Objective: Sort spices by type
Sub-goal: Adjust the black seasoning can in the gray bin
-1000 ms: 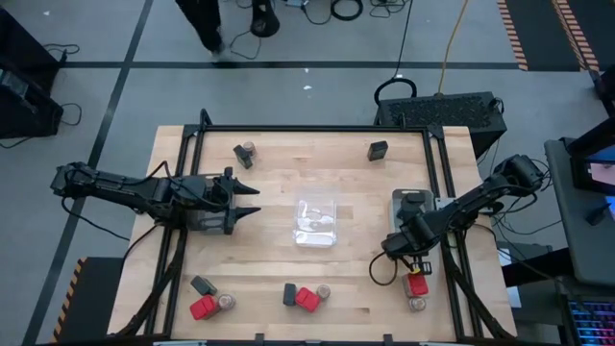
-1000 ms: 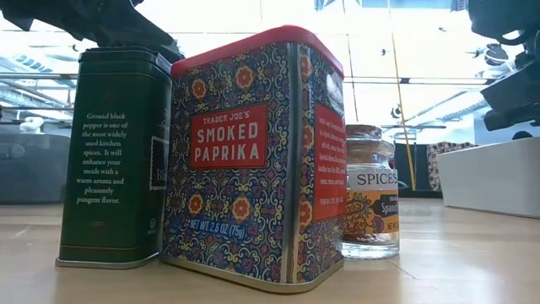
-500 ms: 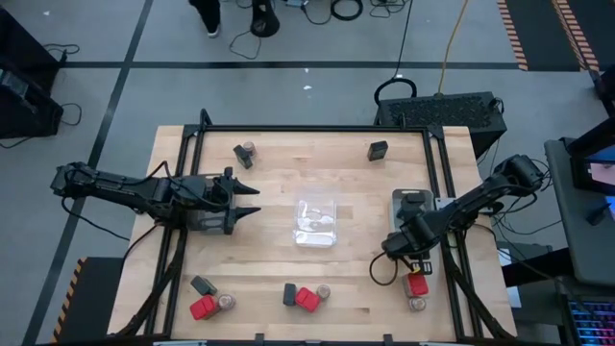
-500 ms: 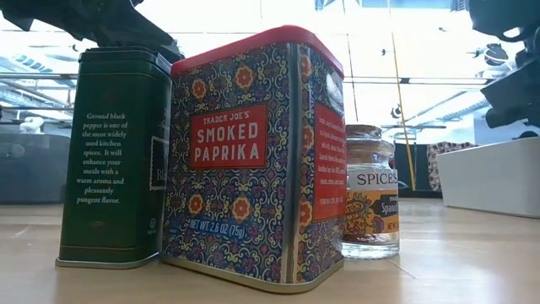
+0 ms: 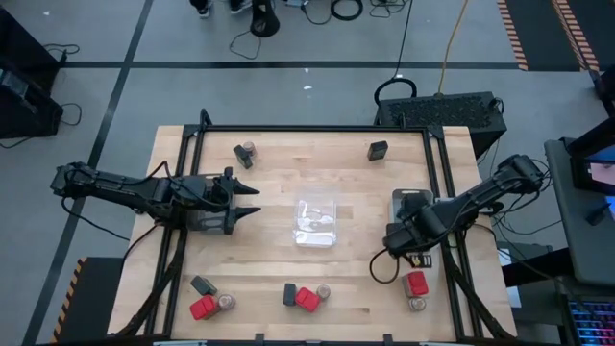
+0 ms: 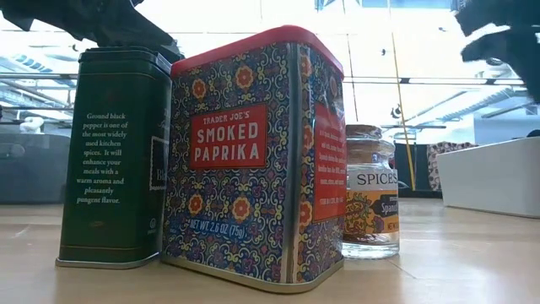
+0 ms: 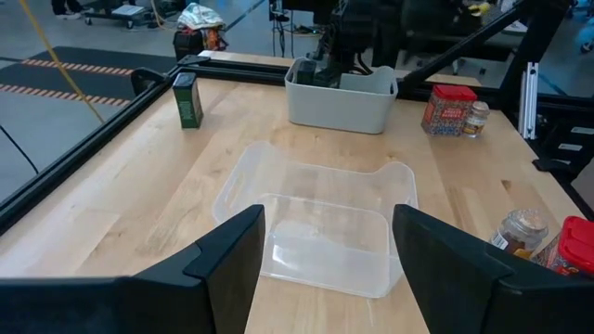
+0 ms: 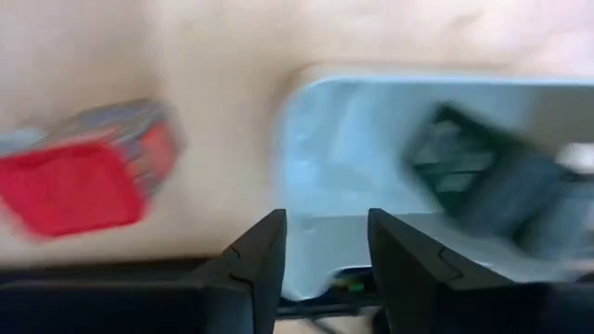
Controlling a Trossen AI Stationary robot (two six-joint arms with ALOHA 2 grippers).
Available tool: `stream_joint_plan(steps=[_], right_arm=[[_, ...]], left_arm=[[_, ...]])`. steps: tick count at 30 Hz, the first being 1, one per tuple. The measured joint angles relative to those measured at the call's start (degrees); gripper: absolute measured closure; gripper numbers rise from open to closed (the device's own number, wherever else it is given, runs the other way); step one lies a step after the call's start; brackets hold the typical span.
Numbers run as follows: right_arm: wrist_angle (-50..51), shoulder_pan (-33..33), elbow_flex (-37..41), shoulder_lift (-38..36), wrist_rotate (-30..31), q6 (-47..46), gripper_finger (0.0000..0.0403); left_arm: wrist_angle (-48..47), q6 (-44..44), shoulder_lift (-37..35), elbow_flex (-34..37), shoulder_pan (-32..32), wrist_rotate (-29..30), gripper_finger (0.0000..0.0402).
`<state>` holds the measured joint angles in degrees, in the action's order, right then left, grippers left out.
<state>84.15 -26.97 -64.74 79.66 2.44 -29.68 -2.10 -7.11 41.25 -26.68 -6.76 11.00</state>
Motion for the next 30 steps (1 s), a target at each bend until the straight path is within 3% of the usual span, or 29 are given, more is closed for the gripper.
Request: stream_joint_plan(steps=[3,11,22,30], right_arm=[[1.3,0.5,-0.5,-0.5,6.0,-1.0,0.0290],[-1.9,5.1,7.5,-3.2,2.2,1.8,0.0395],[-10.7,13.7,16.8,-9.2,2.3,4.7,0.0402],[-10.4,17.5,19.3,-9.9,2.6,4.1,0.0402]], left_arm=[[-0.2,0.0,0.0,0.0,0.0,0.0,0.0160],[-0.2,0.0,0.0,0.0,0.0,0.0,0.0160],[-0.2,0.0,0.0,0.0,0.0,0.0,0.0160],[-0.2,0.0,0.0,0.0,0.0,0.0,0.0160]])
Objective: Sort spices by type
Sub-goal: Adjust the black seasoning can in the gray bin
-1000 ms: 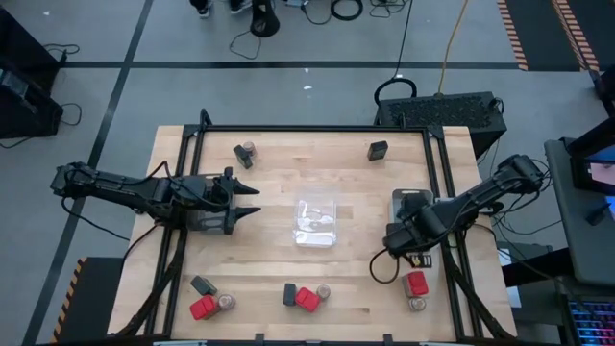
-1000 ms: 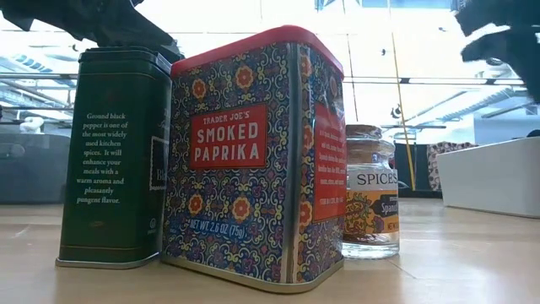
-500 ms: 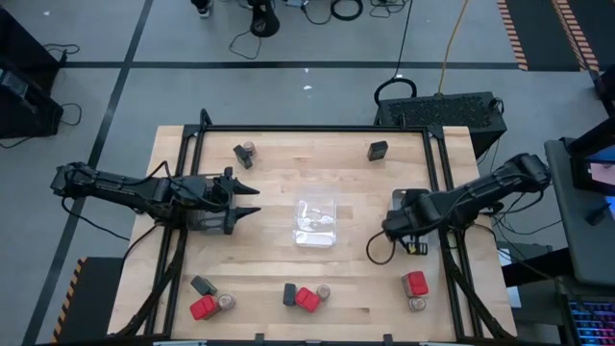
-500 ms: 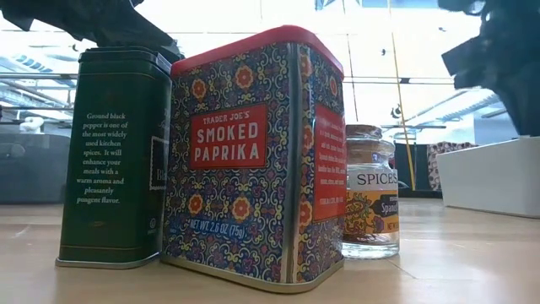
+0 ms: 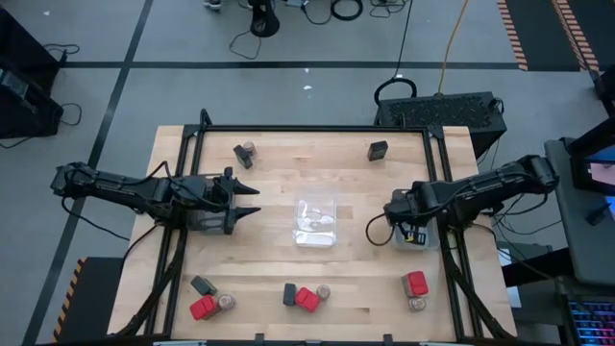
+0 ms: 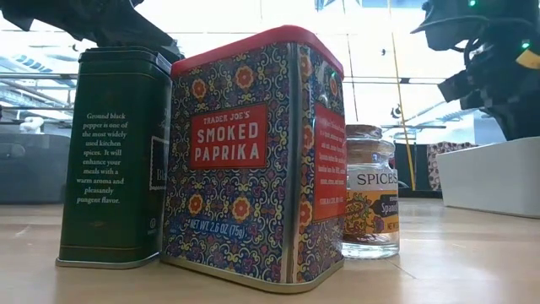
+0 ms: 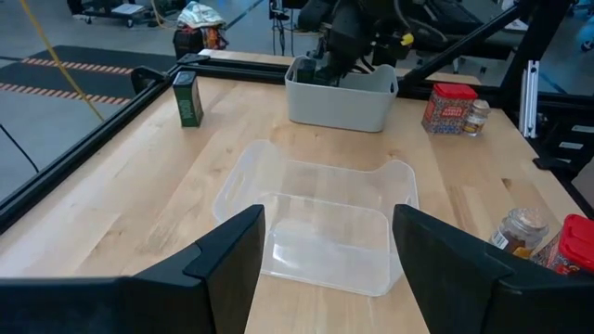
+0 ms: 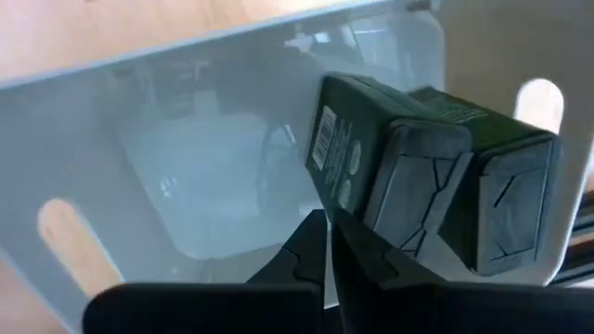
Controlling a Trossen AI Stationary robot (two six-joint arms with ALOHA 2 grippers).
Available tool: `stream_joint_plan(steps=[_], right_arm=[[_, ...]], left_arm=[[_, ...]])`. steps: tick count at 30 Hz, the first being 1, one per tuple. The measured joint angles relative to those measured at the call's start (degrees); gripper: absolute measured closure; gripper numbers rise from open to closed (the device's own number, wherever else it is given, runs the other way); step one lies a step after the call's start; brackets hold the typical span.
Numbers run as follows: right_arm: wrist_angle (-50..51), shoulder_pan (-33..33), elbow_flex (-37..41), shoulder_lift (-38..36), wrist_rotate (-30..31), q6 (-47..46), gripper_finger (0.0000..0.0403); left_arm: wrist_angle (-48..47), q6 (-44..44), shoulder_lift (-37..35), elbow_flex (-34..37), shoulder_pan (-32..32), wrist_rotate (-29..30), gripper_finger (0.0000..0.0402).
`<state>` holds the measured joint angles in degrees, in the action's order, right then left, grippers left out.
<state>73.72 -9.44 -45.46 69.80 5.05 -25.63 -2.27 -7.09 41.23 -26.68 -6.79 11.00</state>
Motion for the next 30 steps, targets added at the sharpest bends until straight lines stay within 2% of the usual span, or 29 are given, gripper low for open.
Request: stream_joint_plan(steps=[4,24,30], right_arm=[[0.5,1.2,0.0,0.0,2.5,-0.7,0.0403],[6.3,3.0,0.0,0.0,4.1,-2.4,0.0403],[6.3,3.0,0.0,0.1,2.9,-2.4,0.0403]], left_arm=[[0.0,0.0,0.0,0.0,0.0,0.0,0.0160],[0.0,0.0,0.0,0.0,0.0,0.0,0.0160],[0.0,0.0,0.0,0.0,0.0,0.0,0.0160]])
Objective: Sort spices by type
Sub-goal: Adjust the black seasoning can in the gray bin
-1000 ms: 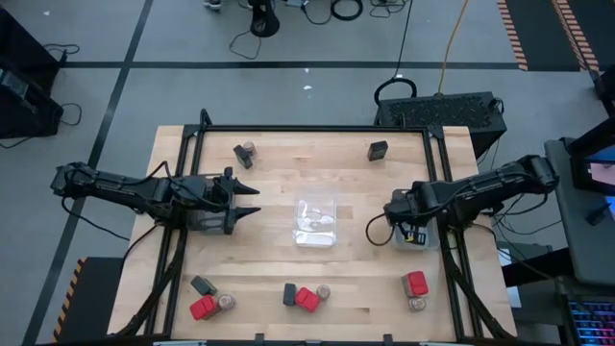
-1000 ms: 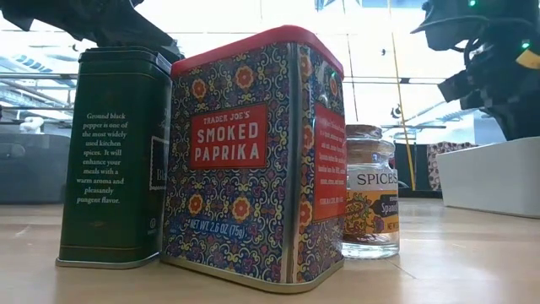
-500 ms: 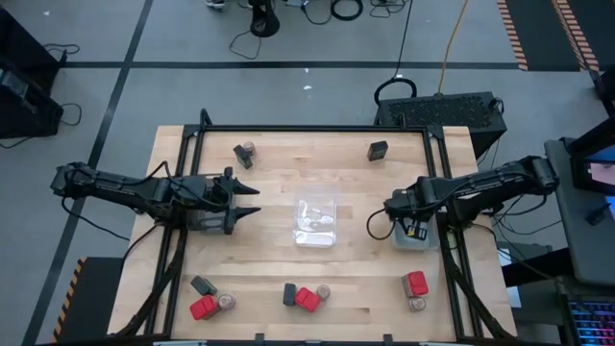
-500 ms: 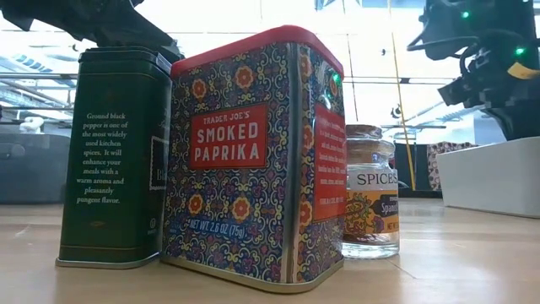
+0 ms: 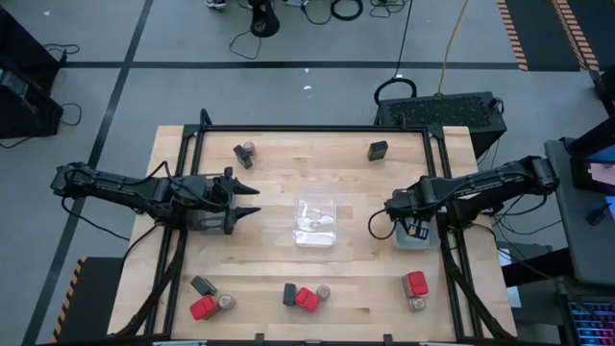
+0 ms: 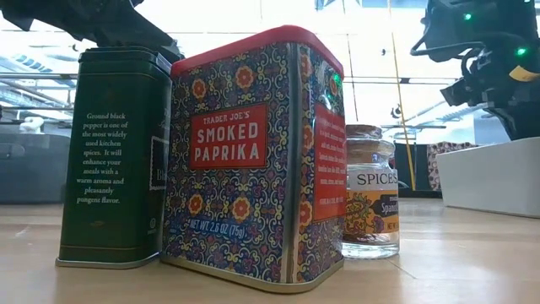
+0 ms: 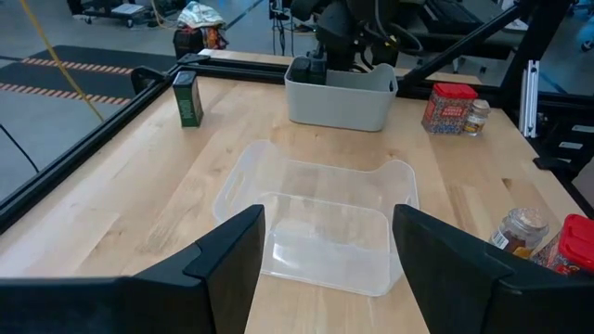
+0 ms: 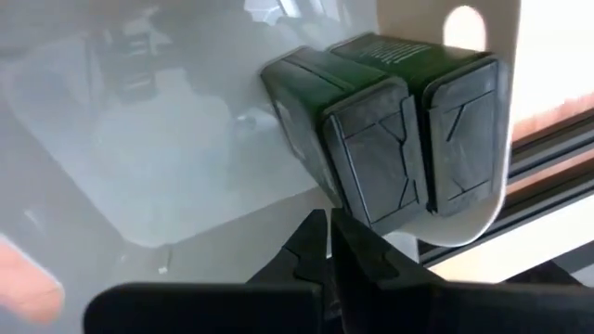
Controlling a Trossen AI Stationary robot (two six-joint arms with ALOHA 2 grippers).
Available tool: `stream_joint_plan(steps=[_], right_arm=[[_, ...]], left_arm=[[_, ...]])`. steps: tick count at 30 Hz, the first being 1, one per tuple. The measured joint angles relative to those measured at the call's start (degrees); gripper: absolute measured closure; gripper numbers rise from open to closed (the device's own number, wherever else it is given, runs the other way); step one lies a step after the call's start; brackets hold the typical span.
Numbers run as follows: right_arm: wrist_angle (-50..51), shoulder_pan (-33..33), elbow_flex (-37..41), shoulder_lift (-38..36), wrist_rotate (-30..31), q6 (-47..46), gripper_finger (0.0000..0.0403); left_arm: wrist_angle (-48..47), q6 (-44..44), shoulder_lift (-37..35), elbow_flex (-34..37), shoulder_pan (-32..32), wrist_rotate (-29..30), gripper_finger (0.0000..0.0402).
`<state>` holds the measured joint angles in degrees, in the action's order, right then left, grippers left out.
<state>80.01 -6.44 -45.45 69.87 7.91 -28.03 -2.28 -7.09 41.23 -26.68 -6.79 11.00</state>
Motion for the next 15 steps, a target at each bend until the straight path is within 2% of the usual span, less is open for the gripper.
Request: stream_joint_plan(steps=[4,15], right_arm=[[0.0,0.0,0.0,0.0,-3.6,0.0,0.0403],[2.1,0.0,-1.9,0.0,-5.1,0.2,0.0403]], left_arm=[[0.0,0.0,0.0,0.0,0.0,0.0,0.0160],[0.0,0.0,0.0,0.0,0.0,0.1,0.0160]])
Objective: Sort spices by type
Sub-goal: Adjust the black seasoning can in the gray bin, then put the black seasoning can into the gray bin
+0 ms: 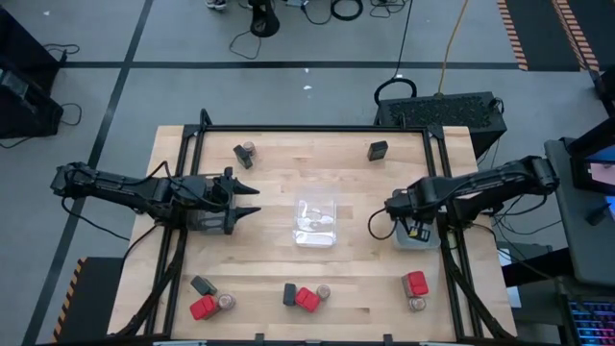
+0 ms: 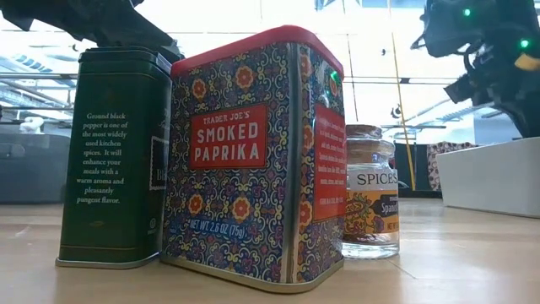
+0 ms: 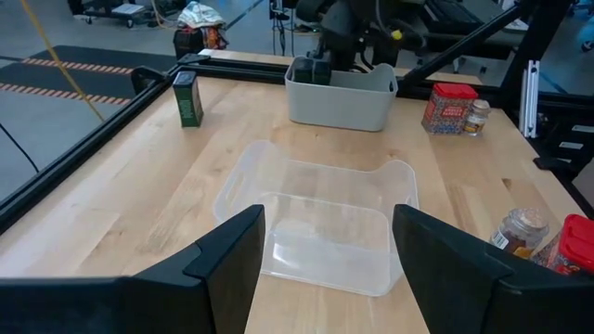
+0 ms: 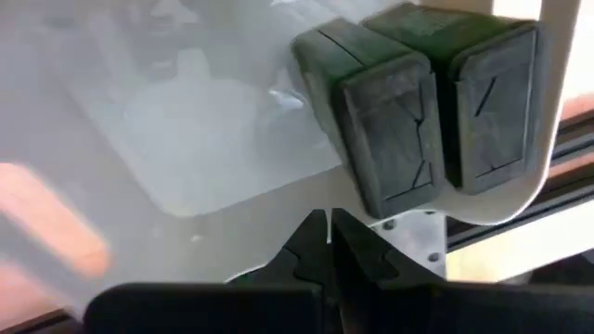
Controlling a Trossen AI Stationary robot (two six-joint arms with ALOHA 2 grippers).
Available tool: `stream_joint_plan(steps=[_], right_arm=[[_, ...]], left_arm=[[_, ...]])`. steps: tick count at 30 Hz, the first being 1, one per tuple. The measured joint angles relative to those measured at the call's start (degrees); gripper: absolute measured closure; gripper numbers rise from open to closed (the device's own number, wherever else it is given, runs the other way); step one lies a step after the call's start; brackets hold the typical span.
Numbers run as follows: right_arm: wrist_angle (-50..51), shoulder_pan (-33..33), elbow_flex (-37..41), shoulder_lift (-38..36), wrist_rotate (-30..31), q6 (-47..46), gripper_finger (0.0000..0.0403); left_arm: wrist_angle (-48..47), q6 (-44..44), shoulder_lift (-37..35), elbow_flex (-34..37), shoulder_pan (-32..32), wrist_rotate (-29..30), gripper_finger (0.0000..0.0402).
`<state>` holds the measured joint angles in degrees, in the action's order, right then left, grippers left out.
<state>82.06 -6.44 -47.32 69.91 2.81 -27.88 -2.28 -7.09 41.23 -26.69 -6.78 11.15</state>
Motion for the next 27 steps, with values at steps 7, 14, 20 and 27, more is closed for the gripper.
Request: stream_joint_plan(steps=[7,14,20,27], right_arm=[[-1.3,-0.1,-9.2,0.4,0.1,-4.8,0.0403],[-18.4,-5.6,-18.9,5.4,0.3,-3.9,0.0403],[-41.1,-11.3,-26.5,15.6,1.7,1.4,0.0403],[-48.8,-14.8,-38.6,29.3,-1.6,20.9,0.0403]], left_arm=[[0.0,0.0,0.0,0.0,0.0,0.3,0.0160],[0.0,0.0,0.0,0.0,0.0,0.3,0.0160],[-0.2,0.0,0.0,0.0,0.0,0.3,0.0160],[-0.2,0.0,0.0,0.0,0.0,0.3,0.0160]])
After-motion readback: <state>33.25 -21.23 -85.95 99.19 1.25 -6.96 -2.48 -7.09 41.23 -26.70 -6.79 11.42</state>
